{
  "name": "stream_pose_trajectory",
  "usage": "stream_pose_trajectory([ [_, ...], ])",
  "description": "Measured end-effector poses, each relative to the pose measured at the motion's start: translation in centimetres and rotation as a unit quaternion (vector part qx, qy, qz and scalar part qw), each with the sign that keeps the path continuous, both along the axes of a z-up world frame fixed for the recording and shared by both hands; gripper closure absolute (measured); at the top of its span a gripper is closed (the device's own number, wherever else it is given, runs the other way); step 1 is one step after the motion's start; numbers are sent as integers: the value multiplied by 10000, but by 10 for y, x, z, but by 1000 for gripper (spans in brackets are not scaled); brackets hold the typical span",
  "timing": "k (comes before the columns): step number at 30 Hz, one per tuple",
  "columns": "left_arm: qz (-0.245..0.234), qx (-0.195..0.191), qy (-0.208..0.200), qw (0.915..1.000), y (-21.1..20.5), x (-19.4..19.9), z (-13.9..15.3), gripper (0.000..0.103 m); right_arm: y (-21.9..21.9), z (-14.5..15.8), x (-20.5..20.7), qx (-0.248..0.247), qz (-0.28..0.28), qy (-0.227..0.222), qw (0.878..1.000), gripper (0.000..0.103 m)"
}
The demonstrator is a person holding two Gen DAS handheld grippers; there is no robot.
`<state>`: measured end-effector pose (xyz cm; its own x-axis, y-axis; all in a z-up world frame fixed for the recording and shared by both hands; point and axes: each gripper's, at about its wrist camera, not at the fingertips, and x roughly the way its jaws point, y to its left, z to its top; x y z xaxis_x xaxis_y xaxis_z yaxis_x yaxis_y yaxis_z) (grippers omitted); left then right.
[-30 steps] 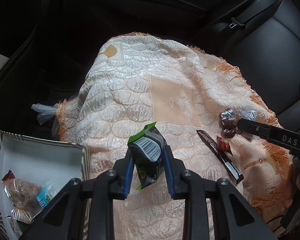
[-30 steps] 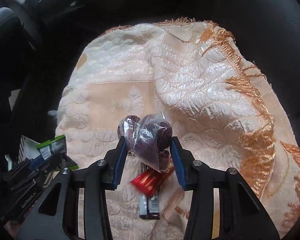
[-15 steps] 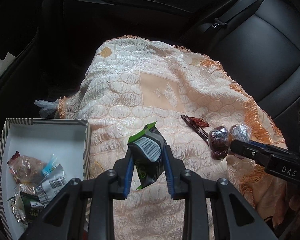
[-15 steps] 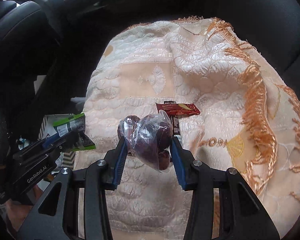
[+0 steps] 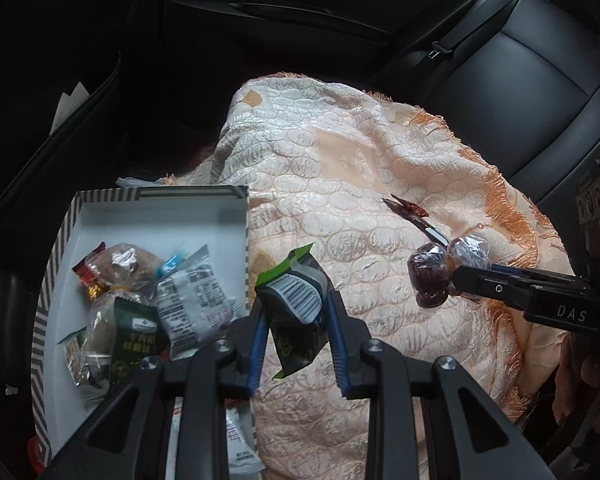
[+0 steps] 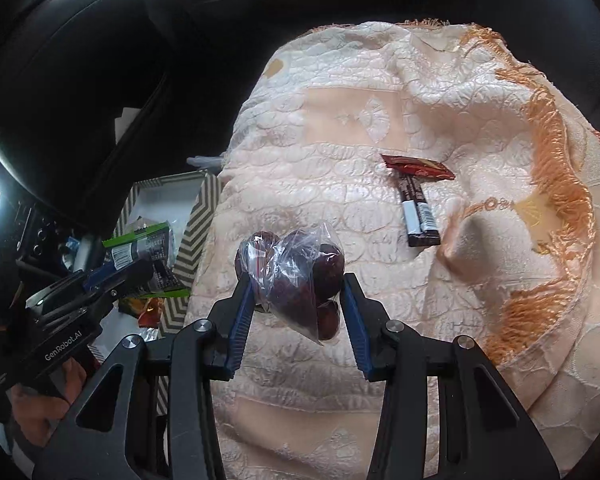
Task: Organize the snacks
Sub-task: 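Carry the green-black packet and date bag over the tray with both grippers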
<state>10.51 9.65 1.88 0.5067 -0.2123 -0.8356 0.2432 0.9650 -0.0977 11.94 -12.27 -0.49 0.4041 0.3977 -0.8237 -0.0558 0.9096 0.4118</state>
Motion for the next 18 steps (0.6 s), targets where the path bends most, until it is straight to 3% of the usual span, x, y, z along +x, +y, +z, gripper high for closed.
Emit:
stream_pose_trajectory([
  [18,631,230,55,9977,82,-38,-9,73,115,2,4,12,1159,-37,9933,60],
])
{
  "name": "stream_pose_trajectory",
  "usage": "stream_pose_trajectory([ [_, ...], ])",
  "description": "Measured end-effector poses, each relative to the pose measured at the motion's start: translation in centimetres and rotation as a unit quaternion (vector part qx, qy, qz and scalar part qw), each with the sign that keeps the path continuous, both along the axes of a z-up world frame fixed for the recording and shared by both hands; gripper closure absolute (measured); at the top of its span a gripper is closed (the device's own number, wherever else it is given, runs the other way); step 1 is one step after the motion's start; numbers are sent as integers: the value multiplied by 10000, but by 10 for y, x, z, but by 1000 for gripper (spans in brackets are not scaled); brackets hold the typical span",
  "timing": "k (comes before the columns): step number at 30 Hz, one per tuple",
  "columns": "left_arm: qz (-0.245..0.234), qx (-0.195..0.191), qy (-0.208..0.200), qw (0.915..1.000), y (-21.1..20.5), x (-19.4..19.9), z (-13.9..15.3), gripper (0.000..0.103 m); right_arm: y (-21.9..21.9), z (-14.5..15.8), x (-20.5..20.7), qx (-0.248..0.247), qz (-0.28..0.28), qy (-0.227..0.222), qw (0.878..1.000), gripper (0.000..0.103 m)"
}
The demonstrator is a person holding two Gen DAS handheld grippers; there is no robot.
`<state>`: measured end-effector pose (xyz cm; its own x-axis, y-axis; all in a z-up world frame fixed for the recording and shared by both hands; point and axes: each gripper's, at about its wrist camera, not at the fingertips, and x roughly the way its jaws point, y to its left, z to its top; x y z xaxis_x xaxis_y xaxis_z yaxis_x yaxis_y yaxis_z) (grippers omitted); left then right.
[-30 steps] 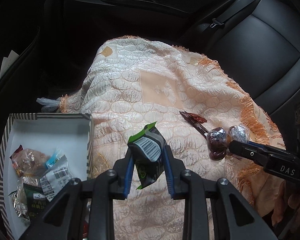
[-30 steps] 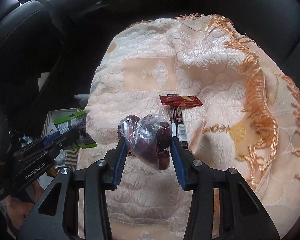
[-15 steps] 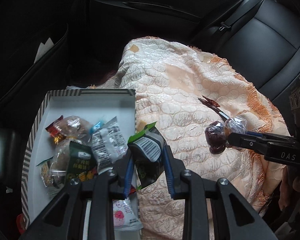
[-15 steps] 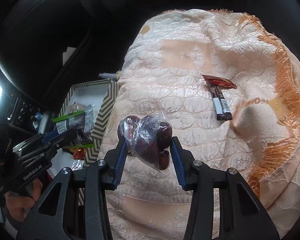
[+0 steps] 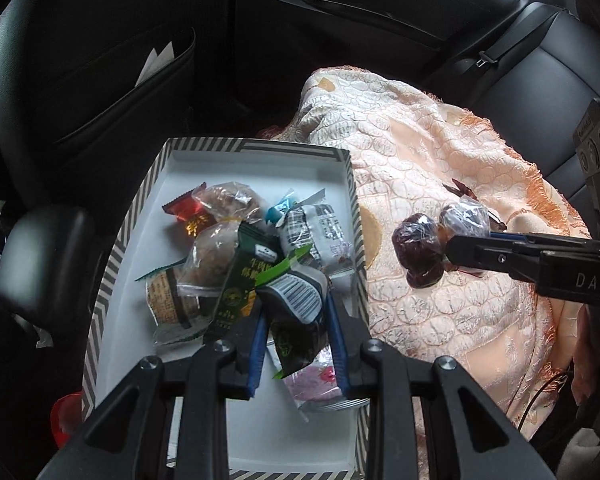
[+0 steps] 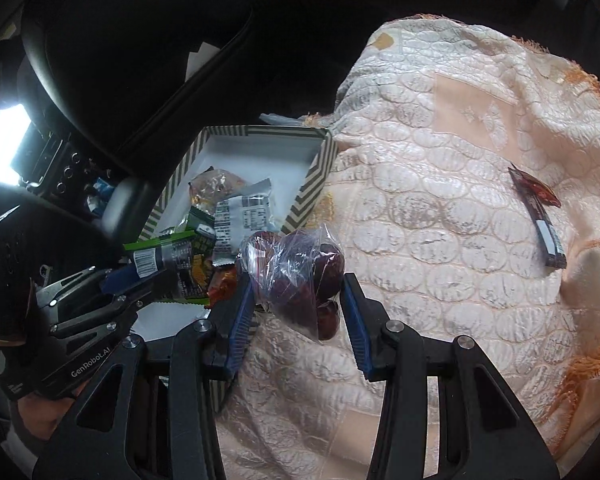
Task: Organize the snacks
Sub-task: 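Carry the green-black packet and date bag over the tray with both grippers, then open both grippers to drop the packet and date bag in the tray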
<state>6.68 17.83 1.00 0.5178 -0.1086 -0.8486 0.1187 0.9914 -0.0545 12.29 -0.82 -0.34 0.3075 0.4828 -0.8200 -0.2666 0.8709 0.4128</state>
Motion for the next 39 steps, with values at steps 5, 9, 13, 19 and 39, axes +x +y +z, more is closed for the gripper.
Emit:
stream_pose_trajectory([
  [5,148,61,52,9999,15,-6,-6,73,30,1,3,-19,294,-2,9996,60],
  [9,302,105,99,9994,26,-10,-10,73,54,-2,4,-89,533,27,9985,60],
  [13,454,162,124,9988,38,-11,-15,73,75,-8,2,-108,718,93,9973,60],
  [19,660,269,178,9973,50,-13,-23,73,101,-23,-2,-187,956,224,9950,60],
  [39,945,503,262,9939,58,-4,-37,40,99,-38,3,-89,759,597,9953,55],
])
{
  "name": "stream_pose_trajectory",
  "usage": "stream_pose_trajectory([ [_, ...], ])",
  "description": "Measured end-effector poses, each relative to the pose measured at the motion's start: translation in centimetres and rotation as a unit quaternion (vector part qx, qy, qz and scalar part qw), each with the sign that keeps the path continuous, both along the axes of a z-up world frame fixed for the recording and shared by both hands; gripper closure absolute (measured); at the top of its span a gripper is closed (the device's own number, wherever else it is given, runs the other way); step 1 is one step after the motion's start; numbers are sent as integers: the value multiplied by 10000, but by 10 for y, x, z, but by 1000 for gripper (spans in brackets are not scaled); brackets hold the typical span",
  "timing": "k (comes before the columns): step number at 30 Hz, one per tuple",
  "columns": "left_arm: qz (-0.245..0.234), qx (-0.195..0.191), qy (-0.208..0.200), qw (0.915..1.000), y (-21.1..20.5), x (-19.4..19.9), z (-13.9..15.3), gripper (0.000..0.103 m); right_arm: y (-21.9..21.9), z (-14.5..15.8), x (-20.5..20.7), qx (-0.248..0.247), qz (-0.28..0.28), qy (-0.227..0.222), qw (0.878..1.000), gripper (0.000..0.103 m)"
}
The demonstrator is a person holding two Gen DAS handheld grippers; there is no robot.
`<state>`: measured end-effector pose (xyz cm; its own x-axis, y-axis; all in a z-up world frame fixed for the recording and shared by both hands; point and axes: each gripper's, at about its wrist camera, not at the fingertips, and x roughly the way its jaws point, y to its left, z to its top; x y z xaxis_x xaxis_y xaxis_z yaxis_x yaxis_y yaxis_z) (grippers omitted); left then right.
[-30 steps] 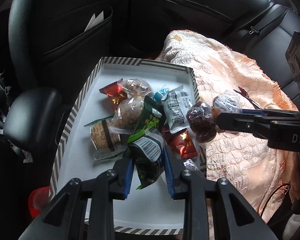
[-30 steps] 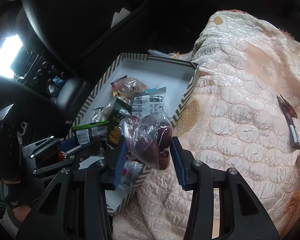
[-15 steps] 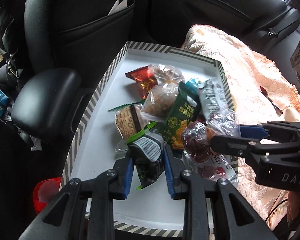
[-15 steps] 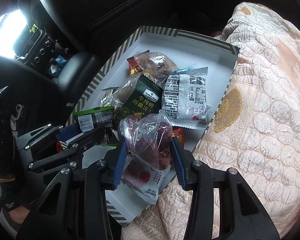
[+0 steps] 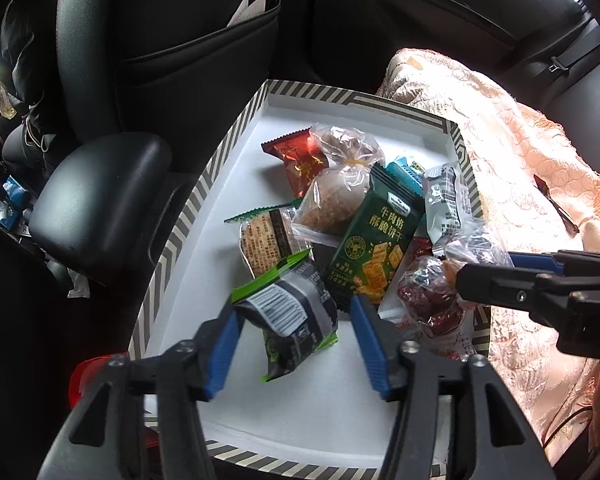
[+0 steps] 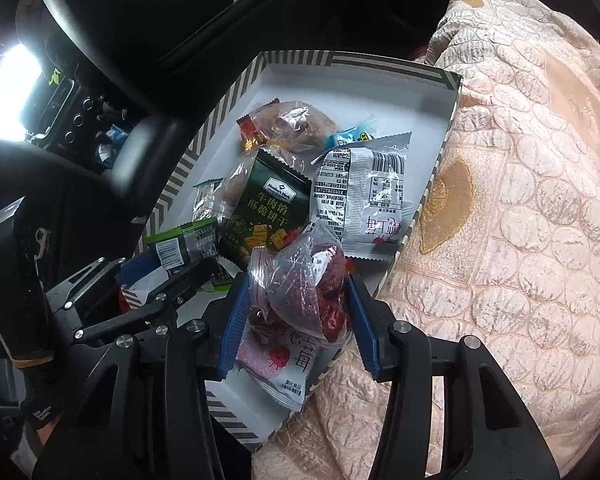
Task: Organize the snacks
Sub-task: 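Open both grippers to drop the packet and date bag in the tray, then move both grippers back over the coffee stick and red chocolate on the blanket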
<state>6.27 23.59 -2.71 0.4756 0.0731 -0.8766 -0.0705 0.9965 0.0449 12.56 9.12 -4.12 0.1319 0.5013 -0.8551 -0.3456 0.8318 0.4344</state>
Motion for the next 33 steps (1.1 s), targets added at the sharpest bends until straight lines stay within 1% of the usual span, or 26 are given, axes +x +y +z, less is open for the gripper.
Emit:
stream_pose_trajectory([
  [1,0,26,-18,10000,-1,0,1,34,-2,1,0,6,-10,0,10000,55],
  [2,-3,62,-27,10000,-2,0,1,32,-3,2,-1,6,-20,-14,10000,55],
  [5,-33,133,-30,9999,-4,1,2,31,-8,7,-1,25,-79,-76,9999,55],
  [7,-58,143,-41,9999,-5,2,3,27,-10,9,-1,53,-101,-96,9999,55],
  [10,-77,198,-73,9997,-6,2,6,26,-12,9,-1,77,-98,-62,9999,55],
  [12,-84,190,-75,9998,-6,2,6,26,-12,9,0,180,-62,-50,9998,54],
  [15,-113,282,-89,9995,-8,3,7,25,-11,10,1,314,-55,-35,9995,53],
  [17,-144,311,-119,9993,-9,2,9,24,-9,9,2,274,-65,-9,9996,53],
  [24,-181,406,-242,9987,-12,0,19,23,-24,16,5,370,-275,-35,9989,53],
  [25,-184,419,-263,9986,-13,0,20,21,-26,17,5,369,-294,-43,9989,53],
  [26,-193,439,-281,9985,-13,0,22,16,-28,17,4,372,-319,-47,9988,53],
  [28,-202,474,-337,9981,-15,0,25,10,-33,17,4,405,-364,-26,9985,53],
  [33,-221,552,-387,9975,-20,2,31,9,-41,14,2,429,-452,33,9981,53],
])
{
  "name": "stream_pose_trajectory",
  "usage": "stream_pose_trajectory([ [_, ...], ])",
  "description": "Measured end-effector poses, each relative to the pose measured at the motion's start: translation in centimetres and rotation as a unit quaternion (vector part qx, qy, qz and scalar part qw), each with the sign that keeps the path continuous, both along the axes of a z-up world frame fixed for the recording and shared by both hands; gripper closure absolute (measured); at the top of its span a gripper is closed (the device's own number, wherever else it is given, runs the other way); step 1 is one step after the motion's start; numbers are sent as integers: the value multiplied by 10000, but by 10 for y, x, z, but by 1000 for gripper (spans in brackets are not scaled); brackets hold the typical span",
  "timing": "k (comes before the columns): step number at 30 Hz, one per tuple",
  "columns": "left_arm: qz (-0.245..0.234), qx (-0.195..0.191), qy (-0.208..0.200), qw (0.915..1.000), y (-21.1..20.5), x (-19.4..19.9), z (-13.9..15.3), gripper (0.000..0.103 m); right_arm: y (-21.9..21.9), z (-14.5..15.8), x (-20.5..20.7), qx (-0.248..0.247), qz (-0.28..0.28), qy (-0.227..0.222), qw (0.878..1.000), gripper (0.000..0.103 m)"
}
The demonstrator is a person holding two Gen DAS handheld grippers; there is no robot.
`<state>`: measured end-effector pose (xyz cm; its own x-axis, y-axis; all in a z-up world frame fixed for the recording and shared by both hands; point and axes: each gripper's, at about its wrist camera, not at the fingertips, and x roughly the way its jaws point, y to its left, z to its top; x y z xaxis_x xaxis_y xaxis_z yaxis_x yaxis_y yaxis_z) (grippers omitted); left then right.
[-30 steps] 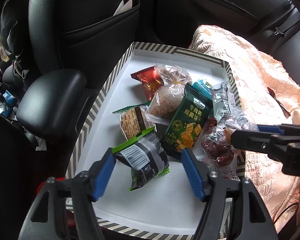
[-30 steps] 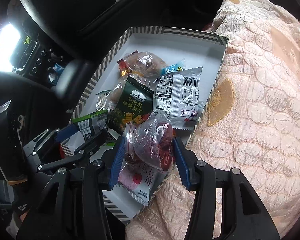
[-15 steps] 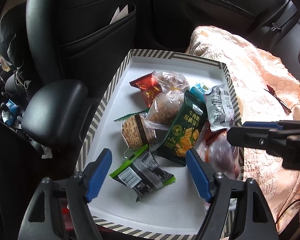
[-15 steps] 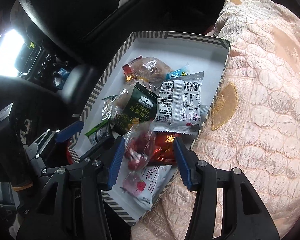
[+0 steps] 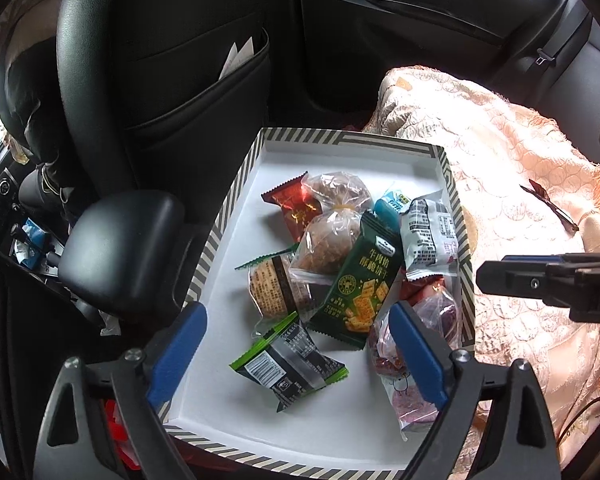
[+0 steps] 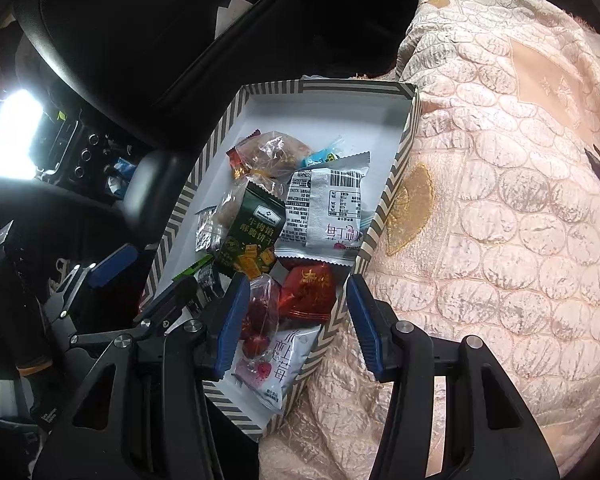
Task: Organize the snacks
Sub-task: 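Move both grippers back over the coffee stick and red chocolate on the blanket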
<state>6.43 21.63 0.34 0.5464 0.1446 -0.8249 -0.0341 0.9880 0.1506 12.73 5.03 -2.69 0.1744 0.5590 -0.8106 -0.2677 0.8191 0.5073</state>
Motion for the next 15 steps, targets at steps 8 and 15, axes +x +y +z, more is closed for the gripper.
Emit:
stream_pose_trajectory([
  [8,-172,5,-173,9997,-13,4,11,9,-19,4,-2,46,-212,-55,9997,53],
  [15,-623,-221,-325,9973,-42,15,17,9,-37,5,-1,-234,-449,-184,9986,53],
])
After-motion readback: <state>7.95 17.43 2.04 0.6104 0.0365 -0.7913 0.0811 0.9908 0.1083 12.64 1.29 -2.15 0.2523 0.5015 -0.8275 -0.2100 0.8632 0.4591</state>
